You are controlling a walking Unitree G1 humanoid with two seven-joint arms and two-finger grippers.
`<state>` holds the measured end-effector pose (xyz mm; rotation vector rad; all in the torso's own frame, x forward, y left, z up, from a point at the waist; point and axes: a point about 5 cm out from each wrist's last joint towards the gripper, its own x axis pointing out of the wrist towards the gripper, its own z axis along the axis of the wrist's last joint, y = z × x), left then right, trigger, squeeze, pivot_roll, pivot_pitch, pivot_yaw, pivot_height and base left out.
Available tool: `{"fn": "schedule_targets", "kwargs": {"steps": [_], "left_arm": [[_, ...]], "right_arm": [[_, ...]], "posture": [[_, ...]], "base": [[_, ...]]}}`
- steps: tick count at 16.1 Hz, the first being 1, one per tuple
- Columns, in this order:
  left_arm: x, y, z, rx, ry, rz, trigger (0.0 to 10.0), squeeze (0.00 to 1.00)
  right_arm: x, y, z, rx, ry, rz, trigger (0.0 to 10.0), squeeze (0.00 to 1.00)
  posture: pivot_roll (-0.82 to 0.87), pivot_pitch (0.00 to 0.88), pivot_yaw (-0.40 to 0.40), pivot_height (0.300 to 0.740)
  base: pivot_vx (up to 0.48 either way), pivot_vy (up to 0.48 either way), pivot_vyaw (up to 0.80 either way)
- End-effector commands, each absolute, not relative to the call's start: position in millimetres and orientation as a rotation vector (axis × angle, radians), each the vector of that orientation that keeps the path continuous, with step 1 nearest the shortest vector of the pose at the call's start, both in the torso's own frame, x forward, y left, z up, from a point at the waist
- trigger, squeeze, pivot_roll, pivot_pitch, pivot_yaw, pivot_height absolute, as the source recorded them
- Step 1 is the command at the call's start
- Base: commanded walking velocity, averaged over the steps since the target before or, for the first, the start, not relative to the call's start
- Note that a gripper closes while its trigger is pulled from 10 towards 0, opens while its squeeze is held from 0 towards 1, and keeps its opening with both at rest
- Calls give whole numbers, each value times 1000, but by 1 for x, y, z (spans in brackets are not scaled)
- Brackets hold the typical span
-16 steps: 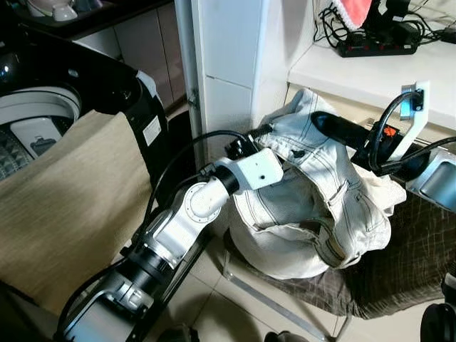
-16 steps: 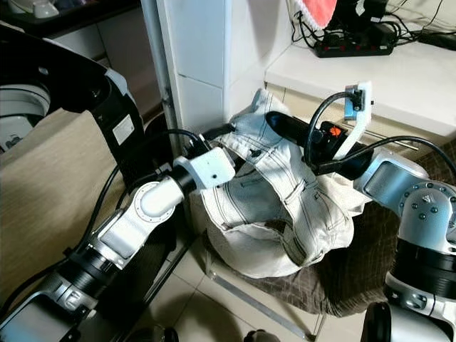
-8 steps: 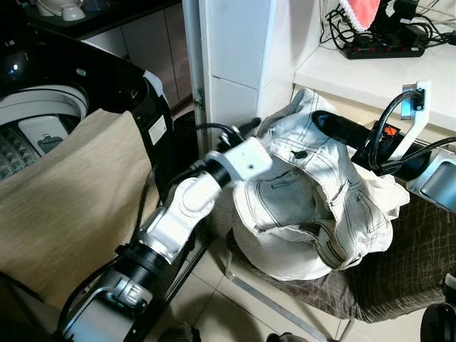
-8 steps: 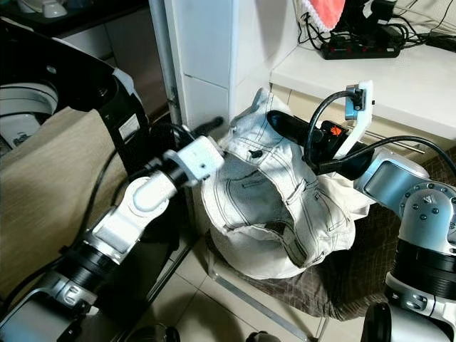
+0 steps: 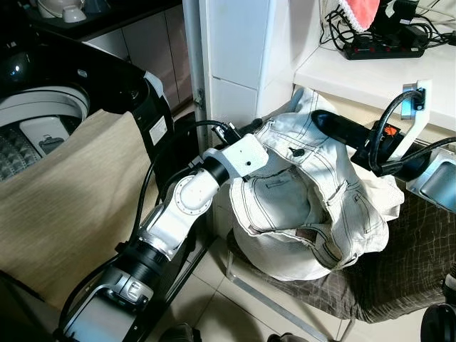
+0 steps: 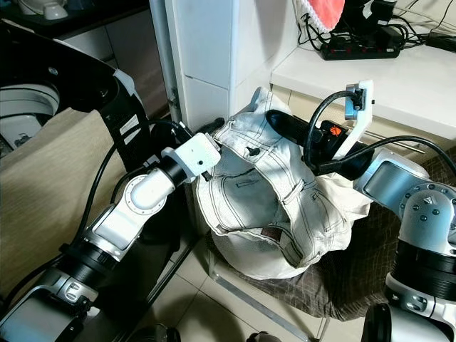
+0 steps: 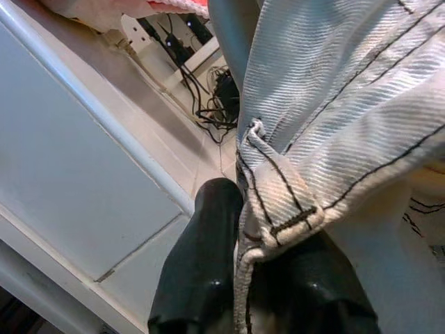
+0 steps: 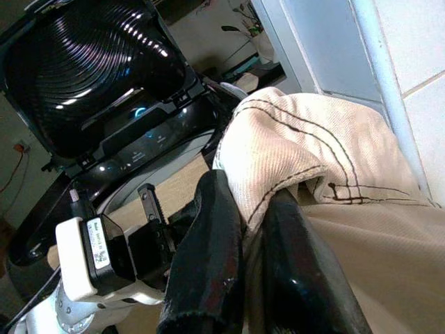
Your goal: Clothes washing
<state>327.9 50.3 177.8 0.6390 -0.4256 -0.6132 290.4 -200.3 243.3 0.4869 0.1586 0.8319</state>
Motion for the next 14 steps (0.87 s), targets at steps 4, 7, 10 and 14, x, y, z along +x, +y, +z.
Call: {"fn": "schedule_targets", "kwargs": {"steps": [4, 7, 10, 14], "left_arm": [[334, 58, 186, 632, -450, -562, 0, 0], [334, 60, 188, 625, -460, -557, 0, 0], [335, 68, 199, 591, -493, -520, 0, 0], [342, 118, 257, 520, -631, -302, 0, 0]], "right_arm": [[286, -199, 251, 460, 116, 854, 0, 0], [287, -199, 251, 456, 116, 851, 0, 0], [288, -200, 250, 443, 119, 829, 10000, 1000], [285, -203, 244, 372, 159, 807, 10000, 0]], "posture": [[-119, 0, 31, 740], [-119, 0, 32, 740], [-121, 0, 34, 740], [-113, 0, 31, 740]], "base": [[0, 0, 0], [0, 0, 0], [0, 0, 0], [0, 0, 0]]}}
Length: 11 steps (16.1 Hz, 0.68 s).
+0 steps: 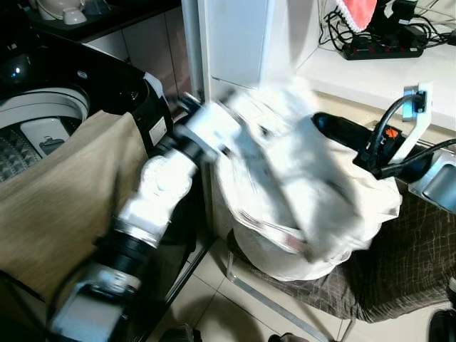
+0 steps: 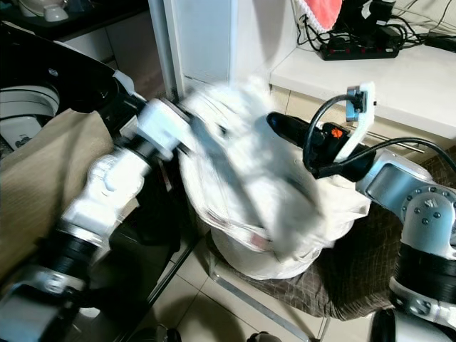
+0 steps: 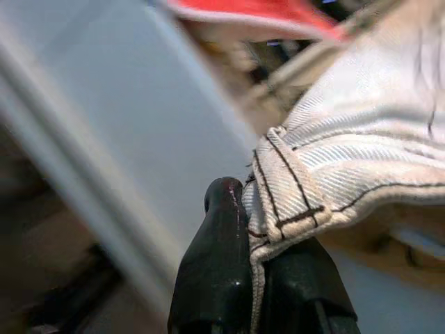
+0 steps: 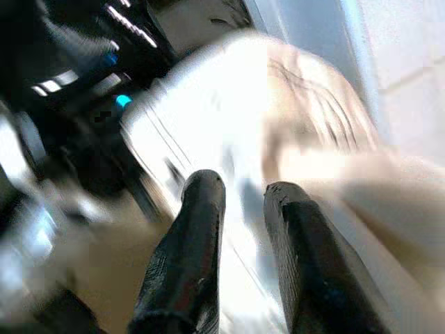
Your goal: Clothes washing
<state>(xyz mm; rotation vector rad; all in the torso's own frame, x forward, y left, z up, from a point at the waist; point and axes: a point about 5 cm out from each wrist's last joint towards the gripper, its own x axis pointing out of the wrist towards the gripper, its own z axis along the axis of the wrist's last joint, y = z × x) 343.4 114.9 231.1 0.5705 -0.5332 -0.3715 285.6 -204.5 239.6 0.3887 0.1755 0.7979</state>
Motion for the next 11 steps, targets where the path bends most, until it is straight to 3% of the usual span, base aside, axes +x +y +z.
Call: {"fn": "schedule_targets", "kwargs": {"steps": [1, 2, 3, 6, 7, 8, 9, 10, 11], "left_arm": [[343, 146, 283, 534, -689, -194, 0, 0], [343, 160, 295, 553, -713, -143, 0, 0], [346, 208, 348, 630, -773, 34, 0, 0], [338, 248, 411, 692, -868, 215, 0, 0], [311, 267, 470, 841, -1021, 415, 0, 0], [298, 272, 490, 909, -1080, 492, 0, 0], [298, 272, 490, 909, -1080, 492, 0, 0], [297, 278, 500, 1051, -1042, 538, 0, 0], [319, 286, 481, 1127, -836, 497, 0, 0]], "right_arm": [[282, -201, 240, 330, 176, 807, 10000, 0], [280, -200, 239, 321, 179, 815, 10000, 0], [277, -197, 238, 307, 176, 839, 10000, 0], [277, -195, 240, 303, 166, 853, 10000, 0], [279, -194, 241, 293, 159, 854, 10000, 0], [280, -193, 241, 289, 157, 854, 10000, 0], [280, -193, 241, 289, 157, 854, 10000, 0], [281, -190, 240, 285, 155, 858, 10000, 0], [280, -186, 238, 277, 160, 868, 10000, 0]], "posture": [[-113, 0, 31, 740], [-113, 0, 31, 740], [-102, 0, 25, 740], [-90, 0, 18, 740], [-87, 0, 18, 740], [-81, 0, 18, 740], [-81, 0, 18, 740], [-77, 0, 18, 740], [-78, 0, 21, 740]], "base": [[0, 0, 0], [0, 0, 0], [0, 0, 0], [0, 0, 0], [0, 0, 0], [0, 0, 0], [0, 0, 0], [0, 0, 0], [0, 0, 0]]}}
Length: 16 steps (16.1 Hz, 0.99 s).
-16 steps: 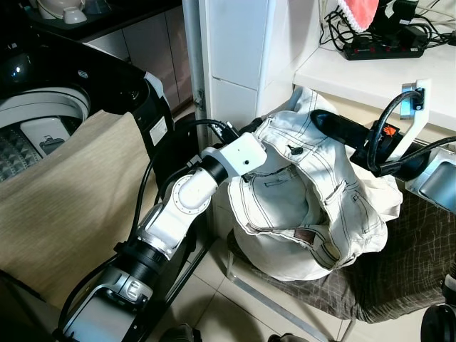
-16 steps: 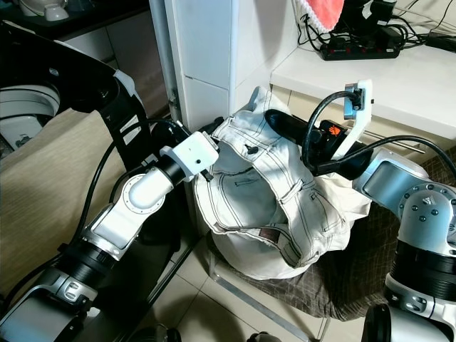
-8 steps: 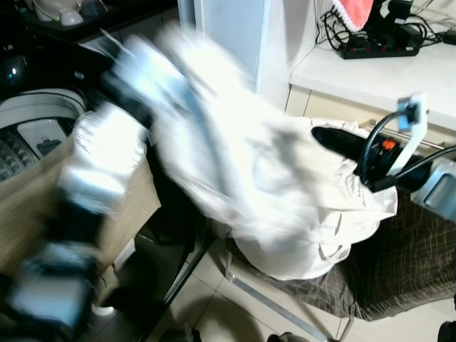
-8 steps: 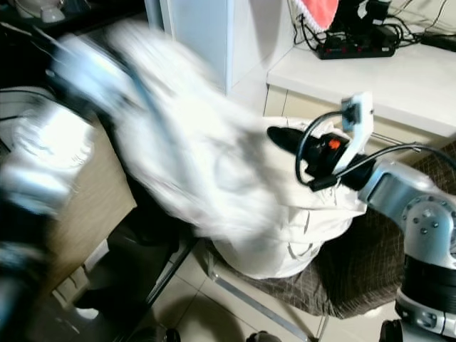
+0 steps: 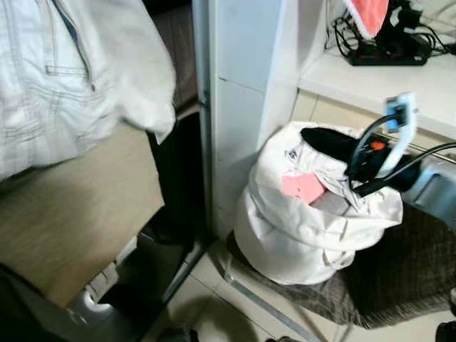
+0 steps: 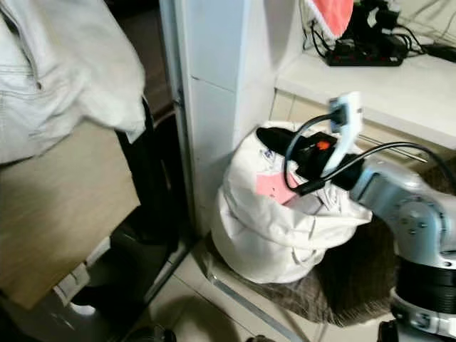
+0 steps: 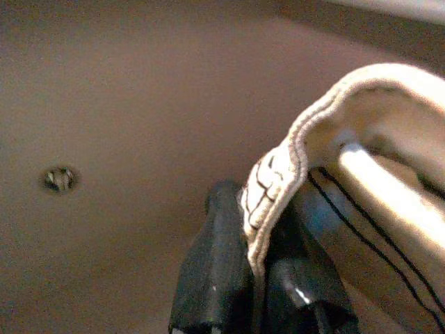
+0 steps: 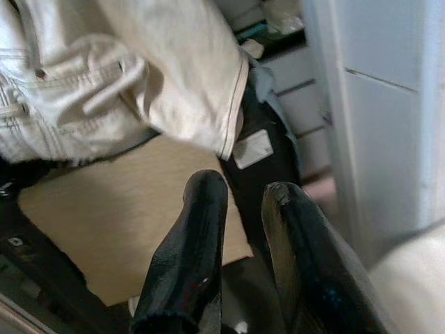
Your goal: Clothes washing
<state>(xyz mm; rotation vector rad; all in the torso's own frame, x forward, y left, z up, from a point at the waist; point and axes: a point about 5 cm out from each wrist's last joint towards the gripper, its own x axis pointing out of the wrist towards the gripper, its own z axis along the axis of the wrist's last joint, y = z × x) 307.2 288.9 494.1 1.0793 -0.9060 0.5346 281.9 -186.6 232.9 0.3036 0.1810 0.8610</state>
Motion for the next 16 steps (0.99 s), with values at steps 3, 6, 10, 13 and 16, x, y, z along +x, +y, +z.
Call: {"fn": "schedule_targets", "kwargs": {"steps": [3, 6, 10, 13, 16], "left_arm": [[367, 322, 384, 1115, -213, 344, 0, 0], [361, 367, 305, 1007, 251, 352, 10000, 0], [360, 366, 283, 891, 407, 199, 10000, 0], [357, 368, 288, 765, 420, 154, 10000, 1000], [352, 376, 304, 760, 375, 208, 10000, 1000]], "right_arm": [[276, -172, 227, 236, 206, 901, 10000, 0], [266, -159, 213, 182, 269, 945, 10000, 0], [265, -156, 209, 164, 292, 953, 10000, 0], [264, -152, 204, 128, 313, 963, 10000, 0], [265, -152, 203, 123, 319, 960, 10000, 0]], "posture": [[-90, 0, 31, 740], [-96, 0, 38, 740], [-97, 0, 37, 740], [-83, 0, 29, 740], [-79, 0, 28, 740]], "base": [[0, 0, 0], [0, 0, 0], [0, 0, 0], [0, 0, 0], [0, 0, 0]]}}
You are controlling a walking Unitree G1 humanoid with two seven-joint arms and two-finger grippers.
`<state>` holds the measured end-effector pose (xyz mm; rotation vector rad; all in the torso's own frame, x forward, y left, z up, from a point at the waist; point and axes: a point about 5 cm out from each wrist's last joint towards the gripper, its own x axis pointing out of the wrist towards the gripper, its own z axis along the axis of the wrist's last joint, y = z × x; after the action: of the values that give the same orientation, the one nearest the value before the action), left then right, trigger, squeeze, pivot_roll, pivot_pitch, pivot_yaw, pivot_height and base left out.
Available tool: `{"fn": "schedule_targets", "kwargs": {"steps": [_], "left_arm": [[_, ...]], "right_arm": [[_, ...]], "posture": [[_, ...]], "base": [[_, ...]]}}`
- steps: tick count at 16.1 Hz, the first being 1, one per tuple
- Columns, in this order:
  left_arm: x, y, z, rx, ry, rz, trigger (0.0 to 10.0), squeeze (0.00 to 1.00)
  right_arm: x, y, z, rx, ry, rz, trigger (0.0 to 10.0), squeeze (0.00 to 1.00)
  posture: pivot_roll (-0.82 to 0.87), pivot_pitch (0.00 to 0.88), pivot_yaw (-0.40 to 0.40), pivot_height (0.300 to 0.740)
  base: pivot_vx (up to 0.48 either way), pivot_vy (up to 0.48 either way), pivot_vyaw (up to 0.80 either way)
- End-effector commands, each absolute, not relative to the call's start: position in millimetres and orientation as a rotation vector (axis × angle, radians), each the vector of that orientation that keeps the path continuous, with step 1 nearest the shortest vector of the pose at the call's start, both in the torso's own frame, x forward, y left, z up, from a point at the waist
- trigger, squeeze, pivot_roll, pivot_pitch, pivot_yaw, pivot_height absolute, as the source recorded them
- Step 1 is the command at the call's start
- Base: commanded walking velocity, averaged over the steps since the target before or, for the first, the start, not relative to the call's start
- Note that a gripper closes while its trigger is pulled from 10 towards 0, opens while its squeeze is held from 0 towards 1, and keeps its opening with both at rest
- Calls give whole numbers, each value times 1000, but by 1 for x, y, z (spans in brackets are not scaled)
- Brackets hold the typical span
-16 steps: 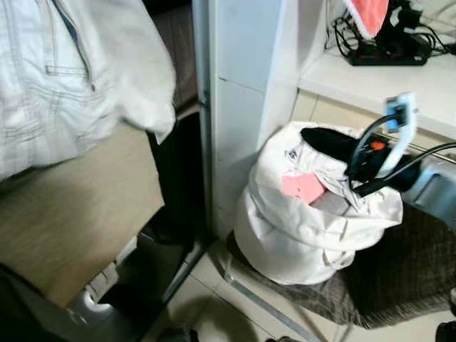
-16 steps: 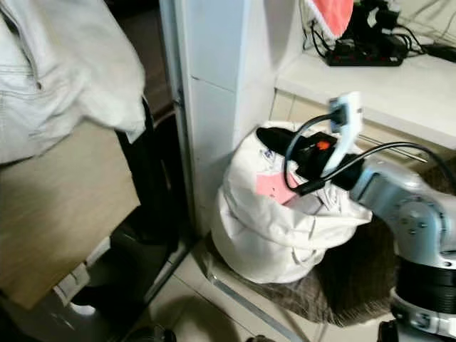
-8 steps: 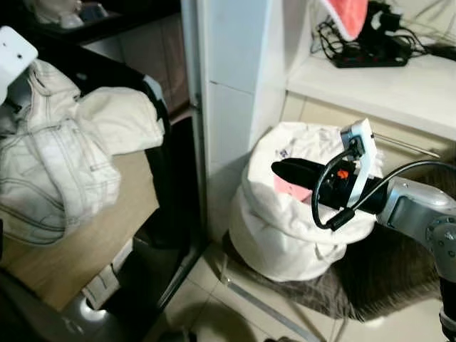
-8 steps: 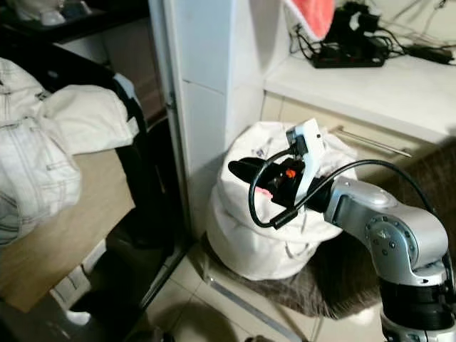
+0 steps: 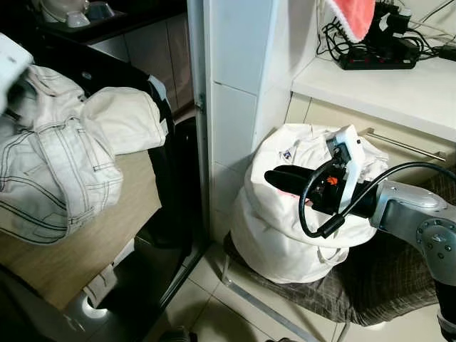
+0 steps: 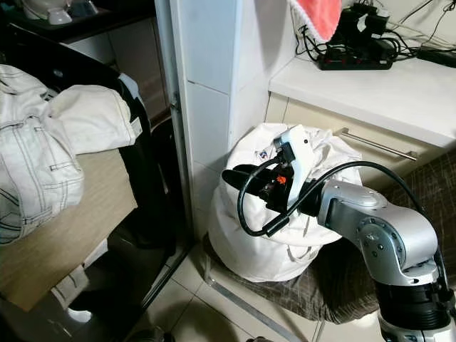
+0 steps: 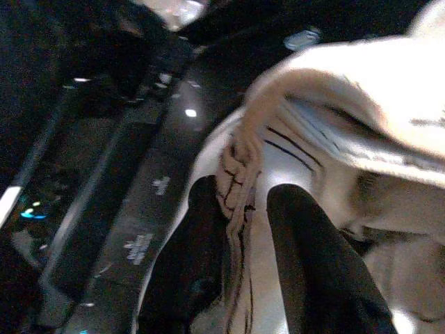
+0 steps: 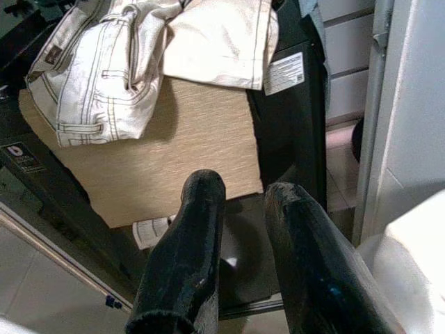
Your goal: Clothes washing
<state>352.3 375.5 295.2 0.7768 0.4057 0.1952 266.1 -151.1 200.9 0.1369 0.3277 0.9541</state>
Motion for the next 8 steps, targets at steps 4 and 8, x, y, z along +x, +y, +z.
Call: {"fn": "schedule_targets", "kwargs": {"steps": [4, 8], "left_arm": [[343, 390, 317, 790, 369, 303, 10000, 1000], [336, 399, 324, 865, 356, 389, 10000, 1000]], "right_arm": [[272, -157, 198, 114, 335, 895, 10000, 0], [275, -161, 196, 106, 347, 855, 10000, 0]], "posture": [[-78, 0, 32, 740], [-79, 0, 31, 740]], "base": [[0, 0, 0], [0, 0, 0]]}}
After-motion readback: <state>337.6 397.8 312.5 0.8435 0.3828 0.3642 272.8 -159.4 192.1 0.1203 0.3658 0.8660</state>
